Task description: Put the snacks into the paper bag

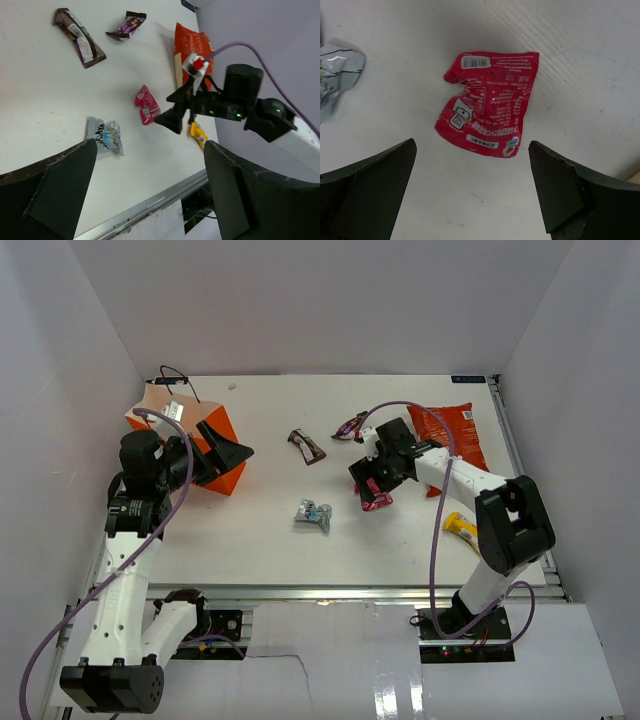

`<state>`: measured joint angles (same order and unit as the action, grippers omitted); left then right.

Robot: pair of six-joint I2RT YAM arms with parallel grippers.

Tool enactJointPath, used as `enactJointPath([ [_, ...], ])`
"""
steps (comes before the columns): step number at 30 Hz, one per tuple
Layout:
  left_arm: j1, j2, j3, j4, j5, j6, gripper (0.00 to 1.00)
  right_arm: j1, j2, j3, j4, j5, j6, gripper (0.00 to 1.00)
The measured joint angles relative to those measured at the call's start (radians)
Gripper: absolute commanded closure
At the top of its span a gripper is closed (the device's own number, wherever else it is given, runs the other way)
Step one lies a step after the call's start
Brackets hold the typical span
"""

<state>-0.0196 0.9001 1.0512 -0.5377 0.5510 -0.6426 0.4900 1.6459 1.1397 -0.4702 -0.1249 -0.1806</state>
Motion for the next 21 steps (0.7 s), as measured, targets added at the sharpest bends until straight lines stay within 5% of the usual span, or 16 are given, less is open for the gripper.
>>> enactJointPath([
  [13,-0.076,-0.134,-0.265,0.107,0.055,-0.169,0.02,0.002,0.132,-0.018,0.115,0.158,0.117,0.28],
  [20,-0.227,-0.072,-0.326,0.213,0.005,-0.248,0.02,0.002,0.124,-0.079,0.201,0.143,0.129,0.39],
  [21,-0.254,-0.057,-0.339,0.236,-0.006,-0.261,0.02,0.002,0.121,-0.087,0.211,0.139,0.13,0.47],
])
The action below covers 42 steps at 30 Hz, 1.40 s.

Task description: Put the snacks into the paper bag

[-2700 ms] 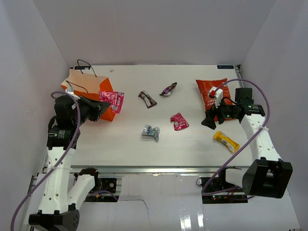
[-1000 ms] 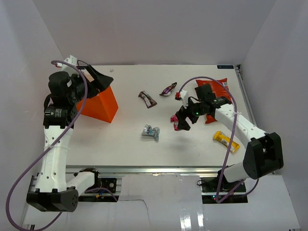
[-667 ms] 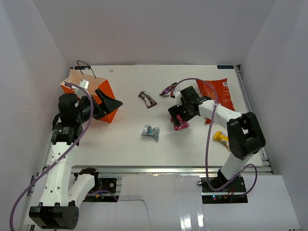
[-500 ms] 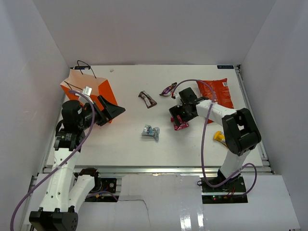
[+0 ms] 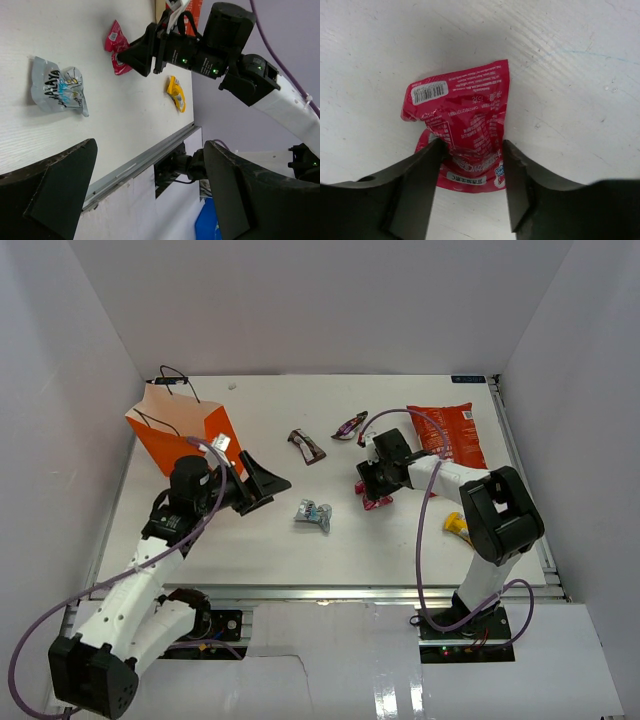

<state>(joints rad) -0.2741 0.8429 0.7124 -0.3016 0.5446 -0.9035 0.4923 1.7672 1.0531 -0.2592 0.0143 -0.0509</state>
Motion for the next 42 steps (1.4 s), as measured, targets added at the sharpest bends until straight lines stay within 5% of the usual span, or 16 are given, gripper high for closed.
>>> enactJointPath([
  [6,-0.116,0.094,-0.048,0.093,-0.062,-0.06,0.02,0.0,-0.014,-0.026,0.043,-0.016,-0.008,0.8],
  [11,-0.183,0.187,-0.055,0.183,-0.105,-0.111,0.02,-0.006,-0.043,-0.056,0.056,-0.051,-0.04,0.91],
  [22,-0.322,0.519,0.013,0.368,-0.138,-0.195,0.11,-0.013,-0.37,-0.151,0.037,-0.428,-0.286,0.91],
  [35,-0.401,0.697,0.158,0.412,-0.136,-0.209,0.21,-0.012,-0.372,-0.145,-0.001,-0.639,-0.33,0.87],
  [39,-0.411,0.721,0.161,0.415,-0.132,-0.215,0.37,-0.012,-0.372,-0.14,-0.003,-0.655,-0.328,0.86],
  [42,-0.413,0.738,0.17,0.426,-0.119,-0.222,0.6,-0.012,-0.371,-0.136,-0.017,-0.66,-0.327,0.85],
])
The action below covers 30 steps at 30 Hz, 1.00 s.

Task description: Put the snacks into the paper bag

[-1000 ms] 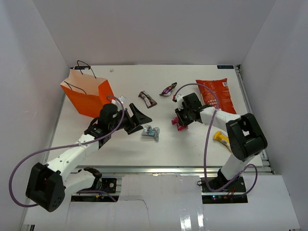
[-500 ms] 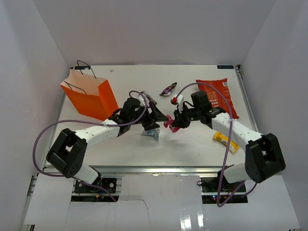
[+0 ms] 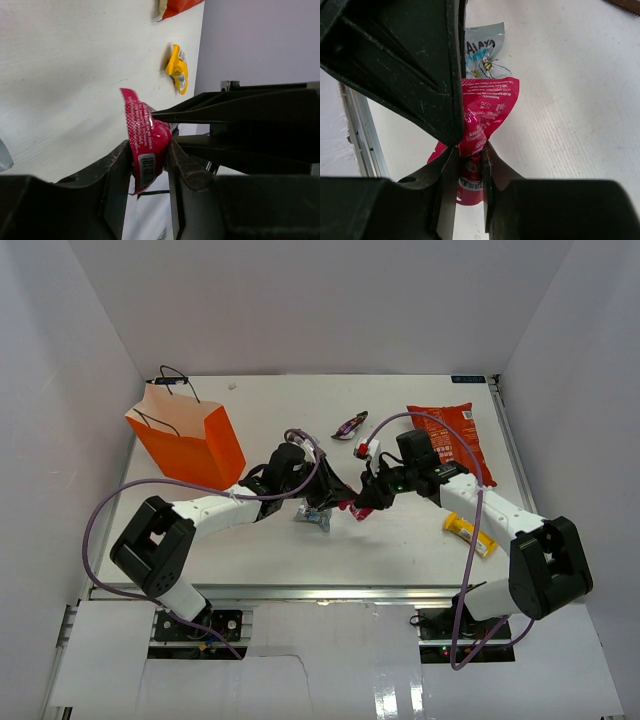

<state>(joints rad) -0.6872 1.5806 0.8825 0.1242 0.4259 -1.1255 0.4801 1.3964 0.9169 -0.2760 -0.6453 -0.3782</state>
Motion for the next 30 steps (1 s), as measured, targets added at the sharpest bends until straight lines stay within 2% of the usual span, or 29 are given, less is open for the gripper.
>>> enactJointPath([
  [3,-0.005,0.0,0.007,0.012,0.008,-0.002,0.71,0.0,0.0,0.001,-0.013,-0.009,-0.004,0.83],
  [6,-0.008,0.0,0.009,0.014,0.008,-0.001,0.77,-0.002,0.0,0.002,-0.016,-0.019,-0.016,0.56],
  [7,-0.009,0.0,0.009,0.01,0.008,0.001,0.8,-0.002,-0.001,0.002,-0.019,-0.021,-0.023,0.37],
  [9,-0.009,0.0,0.009,-0.005,-0.001,0.01,0.82,-0.003,-0.003,0.002,-0.022,-0.033,-0.028,0.2],
  [12,-0.009,-0.005,0.023,-0.067,-0.032,0.039,0.83,-0.002,-0.021,0.002,-0.031,-0.042,-0.048,0.11],
  [20,0.016,-0.127,0.191,-0.444,-0.286,0.207,0.83,-0.058,-0.116,0.023,-0.142,-0.059,-0.159,0.09],
  [24,0.068,-0.218,0.381,-0.648,-0.46,0.285,0.83,-0.101,-0.172,0.025,-0.18,-0.057,-0.203,0.09],
  [27,0.144,-0.245,0.579,-0.77,-0.558,0.33,0.84,-0.134,-0.196,0.023,-0.195,-0.054,-0.208,0.09],
  [30,0.295,-0.264,0.7,-0.842,-0.606,0.369,0.84,-0.173,-0.205,0.02,-0.198,-0.05,-0.206,0.09],
])
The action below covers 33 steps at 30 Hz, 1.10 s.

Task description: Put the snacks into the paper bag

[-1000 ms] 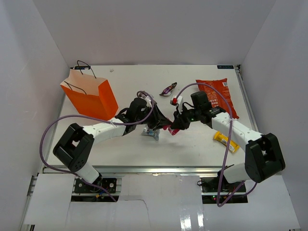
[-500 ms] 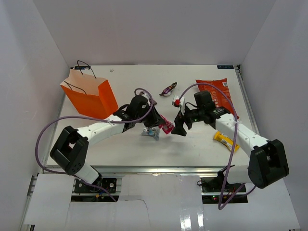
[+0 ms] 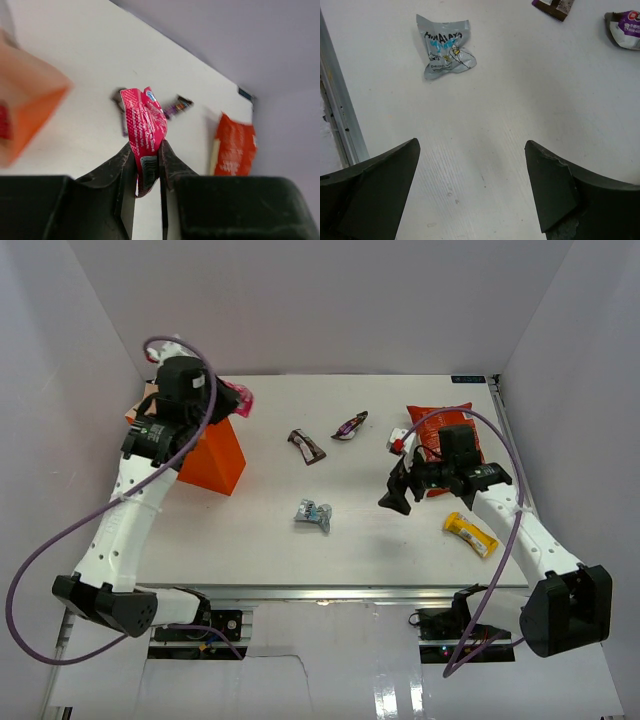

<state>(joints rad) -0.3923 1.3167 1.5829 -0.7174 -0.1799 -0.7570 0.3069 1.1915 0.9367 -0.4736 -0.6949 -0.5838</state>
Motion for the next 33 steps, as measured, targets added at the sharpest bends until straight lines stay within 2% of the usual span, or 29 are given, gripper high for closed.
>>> enactJointPath([
  [2,0.101,-0.002,0.06,-0.062,-0.03,0.021,0.84,-0.023,-0.002,-0.003,-0.001,0.005,0.001,0.09],
  [4,0.155,0.013,0.122,-0.125,-0.055,0.041,0.84,-0.044,-0.002,-0.004,-0.002,0.01,0.002,0.09],
  [11,0.264,0.072,0.255,-0.256,-0.103,0.1,0.86,-0.086,-0.002,-0.008,-0.002,0.018,0.007,0.09],
  [22,0.344,0.105,0.27,-0.291,-0.15,0.158,0.84,-0.109,-0.005,-0.018,-0.005,0.019,0.016,0.09],
  [23,0.348,0.111,0.266,-0.288,-0.15,0.162,0.81,-0.109,-0.005,-0.018,-0.005,0.021,0.019,0.09],
  [26,0.364,0.13,0.241,-0.271,-0.149,0.172,0.61,-0.115,-0.005,-0.018,-0.005,0.041,0.029,0.09],
  [27,0.369,0.137,0.235,-0.269,-0.149,0.177,0.44,-0.117,-0.005,-0.018,-0.005,0.05,0.036,0.09],
  [29,0.378,0.149,0.222,-0.262,-0.145,0.183,0.25,-0.121,-0.005,-0.017,-0.005,0.081,0.059,0.09],
  [30,0.38,0.153,0.216,-0.254,-0.141,0.179,0.13,-0.122,-0.005,-0.016,-0.005,0.104,0.074,0.09],
  [33,0.385,0.153,0.2,-0.232,-0.124,0.179,0.04,-0.13,-0.005,-0.016,-0.005,0.178,0.119,0.08],
])
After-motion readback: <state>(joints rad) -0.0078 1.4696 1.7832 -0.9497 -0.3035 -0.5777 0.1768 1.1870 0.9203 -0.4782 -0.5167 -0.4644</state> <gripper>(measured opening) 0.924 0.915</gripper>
